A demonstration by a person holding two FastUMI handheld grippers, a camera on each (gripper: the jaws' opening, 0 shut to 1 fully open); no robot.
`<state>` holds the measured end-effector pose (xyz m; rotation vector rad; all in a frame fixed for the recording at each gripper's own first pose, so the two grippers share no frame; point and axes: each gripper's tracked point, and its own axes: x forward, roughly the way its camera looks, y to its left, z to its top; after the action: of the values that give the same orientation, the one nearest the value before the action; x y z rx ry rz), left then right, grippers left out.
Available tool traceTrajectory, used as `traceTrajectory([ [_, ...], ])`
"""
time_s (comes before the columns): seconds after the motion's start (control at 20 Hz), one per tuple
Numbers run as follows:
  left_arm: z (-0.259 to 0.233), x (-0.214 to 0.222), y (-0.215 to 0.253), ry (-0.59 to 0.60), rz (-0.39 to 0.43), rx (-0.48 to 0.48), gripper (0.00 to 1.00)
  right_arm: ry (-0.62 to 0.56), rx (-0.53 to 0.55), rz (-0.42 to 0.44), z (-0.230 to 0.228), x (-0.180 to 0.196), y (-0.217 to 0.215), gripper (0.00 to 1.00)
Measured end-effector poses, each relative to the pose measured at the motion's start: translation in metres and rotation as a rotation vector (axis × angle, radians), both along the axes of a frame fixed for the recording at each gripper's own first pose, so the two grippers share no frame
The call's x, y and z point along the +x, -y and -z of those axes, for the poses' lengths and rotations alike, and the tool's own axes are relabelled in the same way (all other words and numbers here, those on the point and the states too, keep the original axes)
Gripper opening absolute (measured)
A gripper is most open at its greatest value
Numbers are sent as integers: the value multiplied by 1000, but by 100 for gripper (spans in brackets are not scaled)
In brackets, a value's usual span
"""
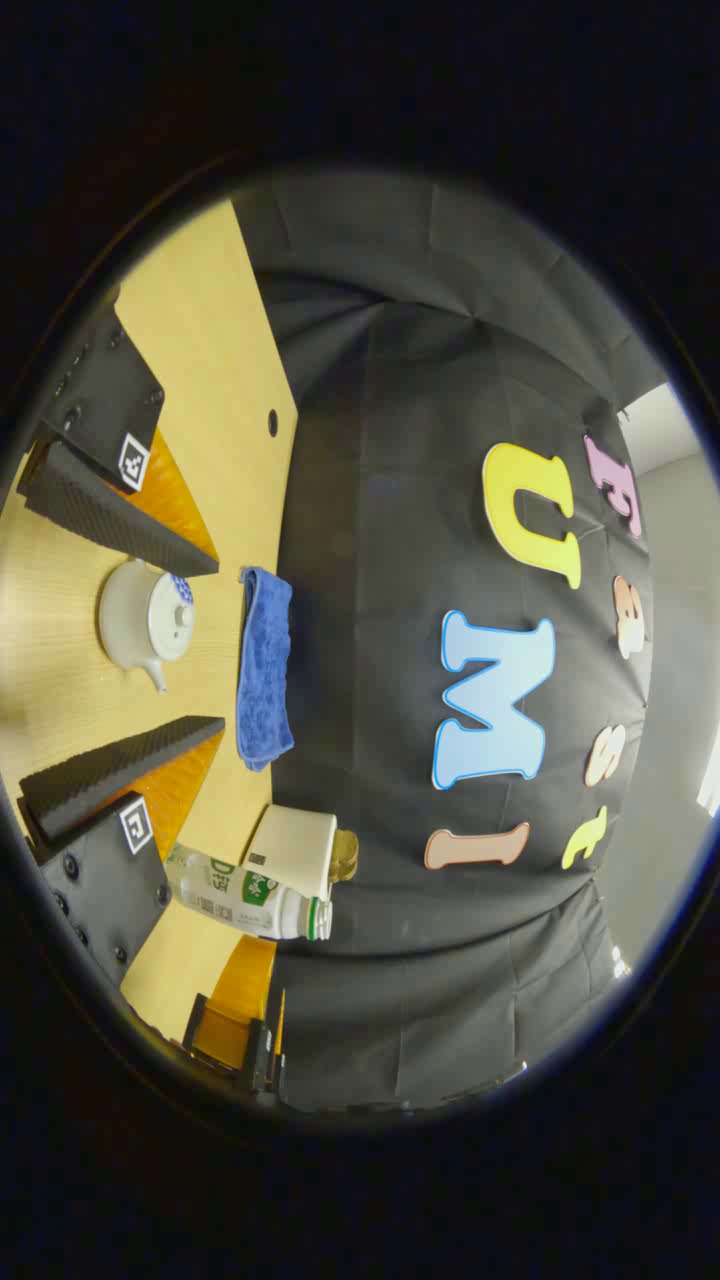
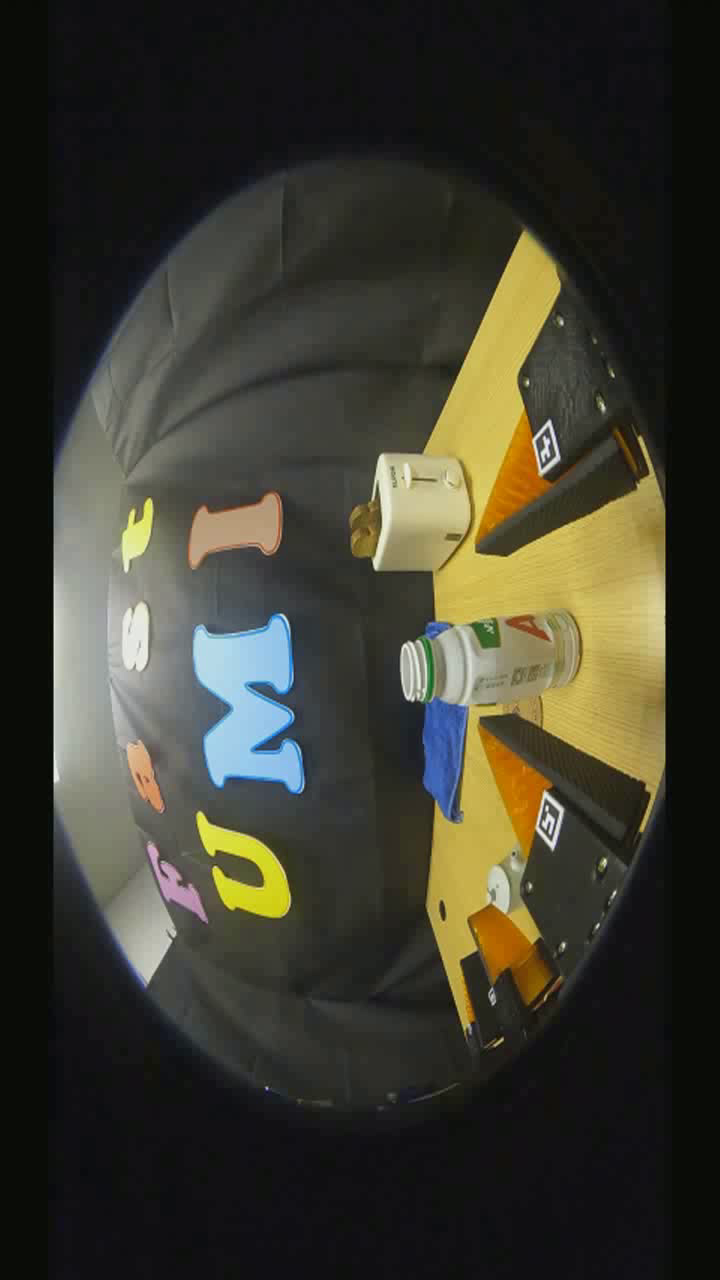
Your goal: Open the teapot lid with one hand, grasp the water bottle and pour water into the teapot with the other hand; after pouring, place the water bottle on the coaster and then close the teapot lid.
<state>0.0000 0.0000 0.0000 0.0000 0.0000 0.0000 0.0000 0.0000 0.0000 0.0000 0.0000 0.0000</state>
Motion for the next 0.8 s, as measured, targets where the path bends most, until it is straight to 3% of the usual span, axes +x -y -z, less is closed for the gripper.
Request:
traceTrajectory([
  [0.8,5,7,-4,-9,-4,-8,97,-1,3,8,-1,2,4,98],
])
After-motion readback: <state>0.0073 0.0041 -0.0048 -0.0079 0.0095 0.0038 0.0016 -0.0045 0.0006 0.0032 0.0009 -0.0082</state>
